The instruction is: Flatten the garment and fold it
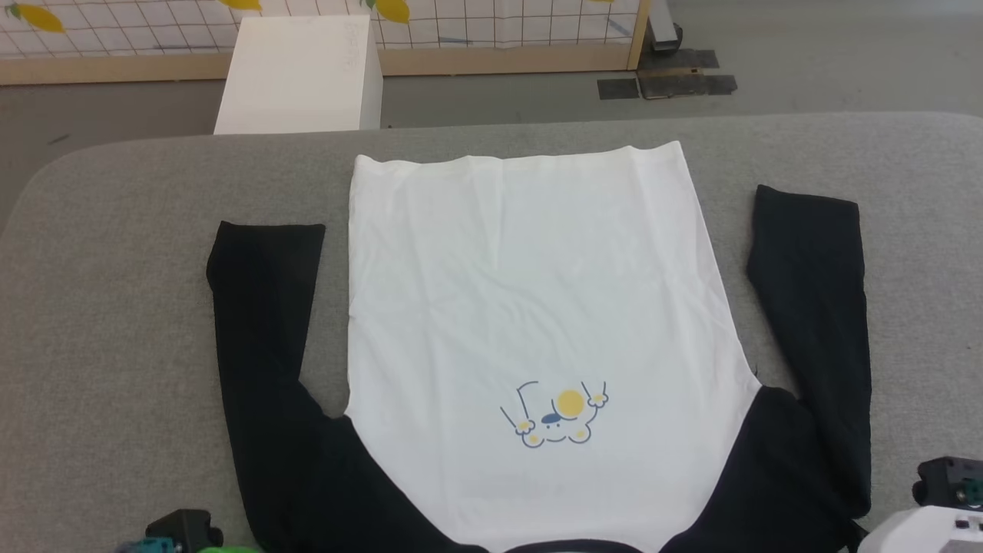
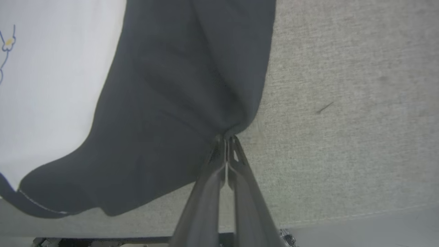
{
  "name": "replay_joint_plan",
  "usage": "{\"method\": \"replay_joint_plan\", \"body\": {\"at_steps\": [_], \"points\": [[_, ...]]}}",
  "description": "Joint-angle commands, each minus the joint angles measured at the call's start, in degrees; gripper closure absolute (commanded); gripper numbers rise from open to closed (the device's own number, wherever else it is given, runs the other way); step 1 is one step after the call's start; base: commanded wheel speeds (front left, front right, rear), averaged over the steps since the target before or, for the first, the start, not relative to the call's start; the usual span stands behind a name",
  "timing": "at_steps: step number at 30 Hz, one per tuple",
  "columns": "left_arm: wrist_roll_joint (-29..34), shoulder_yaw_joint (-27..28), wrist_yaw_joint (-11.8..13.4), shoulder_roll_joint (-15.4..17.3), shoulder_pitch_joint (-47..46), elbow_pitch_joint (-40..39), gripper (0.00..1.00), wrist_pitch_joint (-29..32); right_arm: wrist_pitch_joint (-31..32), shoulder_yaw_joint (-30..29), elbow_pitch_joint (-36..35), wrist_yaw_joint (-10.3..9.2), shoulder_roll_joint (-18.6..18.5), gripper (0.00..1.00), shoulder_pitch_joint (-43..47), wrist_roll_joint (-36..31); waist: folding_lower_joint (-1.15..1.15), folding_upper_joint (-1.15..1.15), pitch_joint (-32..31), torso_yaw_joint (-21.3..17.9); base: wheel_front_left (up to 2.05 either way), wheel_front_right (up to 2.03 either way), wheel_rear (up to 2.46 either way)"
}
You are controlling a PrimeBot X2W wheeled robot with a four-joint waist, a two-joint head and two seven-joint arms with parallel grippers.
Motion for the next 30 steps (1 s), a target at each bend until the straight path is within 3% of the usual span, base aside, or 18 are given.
{"method": "replay_joint_plan", "body": {"at_steps": [1, 6, 7, 8, 9, 10, 11, 16, 22, 27, 30], "points": [[1.02, -0.2, -0.51, -0.35, -2.04, 1.51, 1.0, -0.98, -1.38, 0.47, 1.74, -0.1, -0.06, 1.0, -1.67, -0.35, 0.0, 0.47, 0.35, -0.08, 0.0, 0.0, 0.0], [2.61, -0.96, -0.98, -0.53, -4.97, 6.41, 1.0, -3.31, -4.15, 1.49, 7.63, -0.1, -0.06, 1.0, -3.86, -1.14, 0.0, 0.47, 0.6, -0.2, 0.0, 0.0, 0.0], [2.55, -0.95, -0.95, -0.77, -5.31, 7.1, 0.64, -3.64, -4.28, 1.45, 8.6, -0.1, -0.06, 1.0, -4.09, -1.19, 0.0, 0.47, 0.49, -0.23, 0.0, 0.0, 0.0], [2.28, -0.94, -1.02, -1.07, -5.45, 7.5, 0.05, -3.8, -4.44, 1.33, 9.0, -0.1, -0.06, 1.0, -4.23, -1.25, 0.0, 0.47, 0.35, -0.24, 0.0, 0.0, 0.0], [2.03, -0.95, -1.08, -1.29, -5.44, 7.84, 0.0, -3.89, -4.64, 1.19, 9.28, -0.1, -0.06, 0.4, -4.29, -1.34, 0.0, 0.47, 0.05, -0.25, 0.0, 0.0, 0.0], [1.94, -1.0, -1.09, -1.35, -5.33, 7.9, 0.0, -3.86, -4.71, 1.09, 9.37, -0.1, -0.06, 0.11, -4.19, -1.27, 0.0, 0.47, -0.16, -0.25, 0.0, 0.0, 0.0], [1.51, -0.87, -1.12, -1.53, -5.05, 7.69, 0.0, -3.8, -5.18, 0.63, 9.14, -0.1, -0.06, 0.0, -4.07, -0.95, 0.0, 0.47, -0.58, -0.27, 0.0, 0.0, 0.0], [-0.2, 0.75, -0.83, -1.26, -2.33, 3.09, 0.0, -3.57, -7.87, -1.74, 5.11, -0.1, -0.06, 0.0, -2.16, -0.2, 0.0, 0.47, -2.23, -0.24, 0.0, 0.0, 0.0], [0.67, 4.2, 1.24, 1.12, 0.59, -6.15, 0.0, -4.11, -11.9, -5.28, -2.59, -0.1, -0.06, 0.0, -0.18, -0.54, 0.0, 0.47, -3.21, -0.7, 0.0, 0.0, 0.0], [3.16, 6.76, 2.64, 2.46, -0.12, -9.09, 0.0, -7.26, -18.34, -4.07, -5.85, -0.1, -0.06, 0.0, -1.14, -1.3, 0.0, 0.47, -3.18, -2.02, 0.0, 0.0, 0.0], [5.08, 7.89, 2.96, 1.83, -2.63, -8.84, 0.0, -12.4, -23.36, -3.01, -5.59, -0.1, -0.06, 0.0, -2.33, -1.54, 0.0, 0.47, -3.08, -2.71, 0.0, 0.0, 0.0]]}}
